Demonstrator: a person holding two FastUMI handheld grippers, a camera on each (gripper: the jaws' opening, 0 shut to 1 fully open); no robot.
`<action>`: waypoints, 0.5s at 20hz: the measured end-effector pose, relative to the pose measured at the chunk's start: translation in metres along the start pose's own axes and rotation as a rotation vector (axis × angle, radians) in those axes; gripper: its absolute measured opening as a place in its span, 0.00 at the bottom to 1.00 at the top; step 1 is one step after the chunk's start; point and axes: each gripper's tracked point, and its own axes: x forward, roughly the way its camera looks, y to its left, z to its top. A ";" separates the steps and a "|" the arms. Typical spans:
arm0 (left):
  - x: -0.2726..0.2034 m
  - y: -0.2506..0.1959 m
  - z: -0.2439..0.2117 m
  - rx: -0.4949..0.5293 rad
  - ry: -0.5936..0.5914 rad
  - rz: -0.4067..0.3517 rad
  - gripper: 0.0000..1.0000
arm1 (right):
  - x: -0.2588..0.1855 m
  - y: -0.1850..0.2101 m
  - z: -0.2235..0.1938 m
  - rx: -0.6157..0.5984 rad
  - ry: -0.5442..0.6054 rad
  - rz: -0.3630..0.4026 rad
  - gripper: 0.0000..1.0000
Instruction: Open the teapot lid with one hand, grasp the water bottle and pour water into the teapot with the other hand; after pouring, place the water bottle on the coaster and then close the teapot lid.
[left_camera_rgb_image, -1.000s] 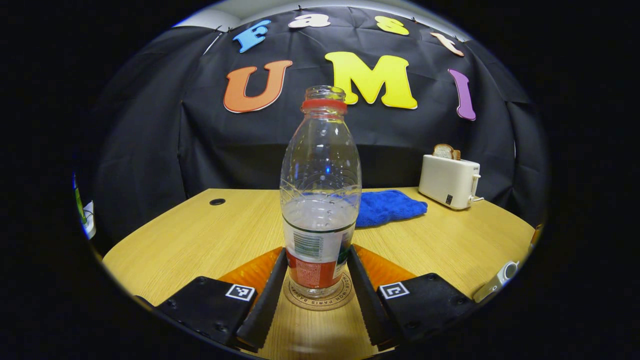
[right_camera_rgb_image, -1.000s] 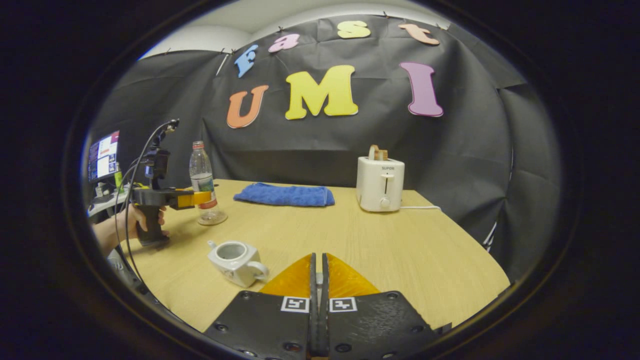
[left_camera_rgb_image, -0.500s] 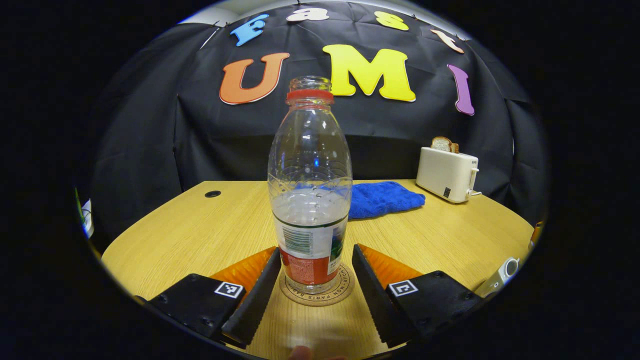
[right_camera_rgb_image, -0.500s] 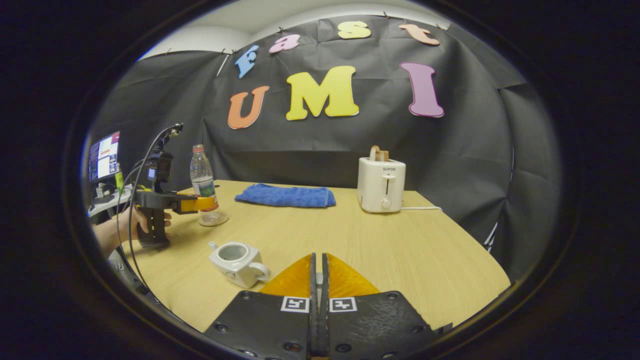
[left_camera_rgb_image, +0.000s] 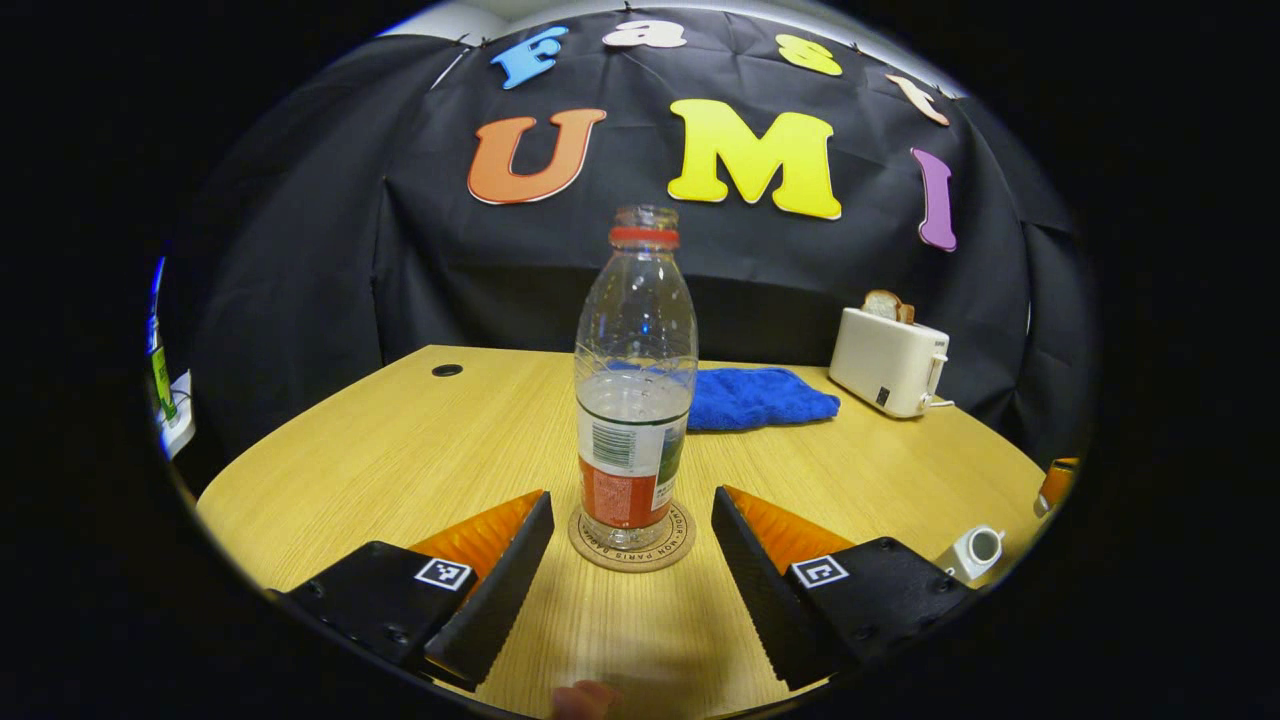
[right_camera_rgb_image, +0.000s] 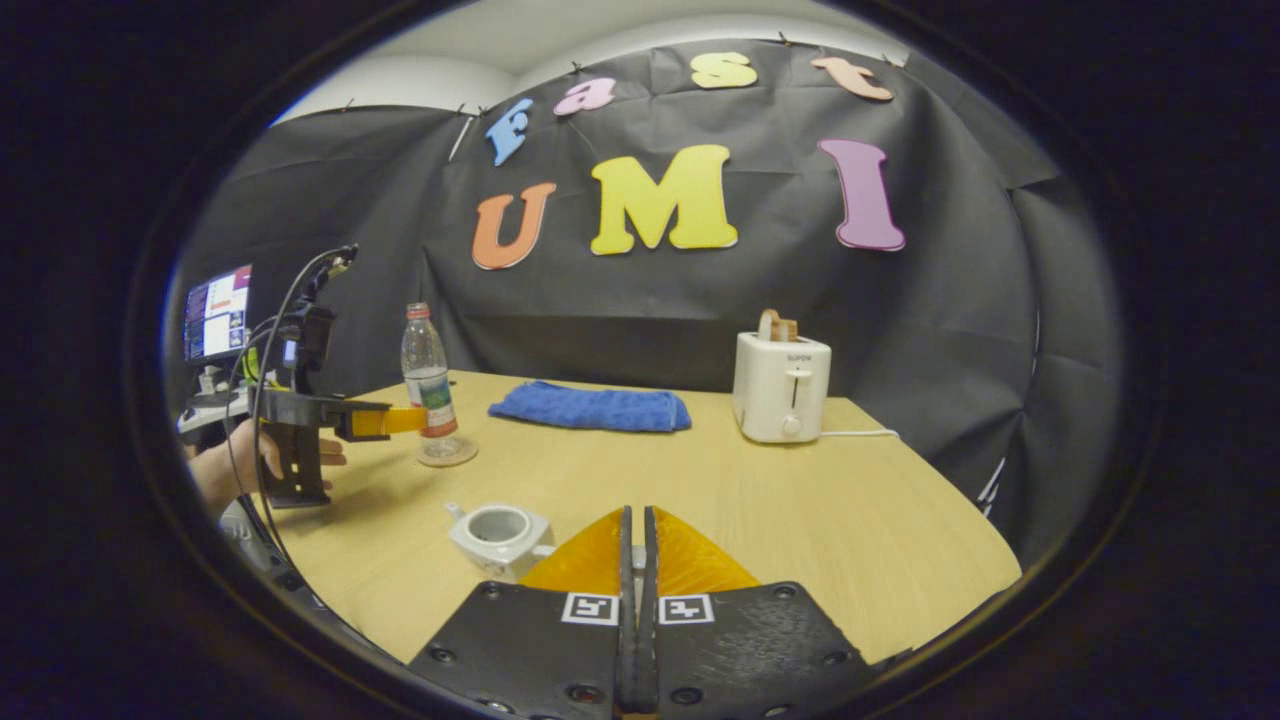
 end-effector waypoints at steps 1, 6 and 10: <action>-0.009 0.000 0.004 -0.004 -0.021 0.002 1.00 | 0.003 0.008 0.005 -0.001 -0.008 0.015 0.00; -0.052 0.011 0.019 -0.006 -0.100 0.063 0.99 | 0.025 0.052 0.016 -0.024 -0.030 0.118 0.00; -0.082 0.011 0.016 0.019 -0.124 0.091 0.99 | 0.042 0.078 0.013 -0.031 -0.024 0.177 0.00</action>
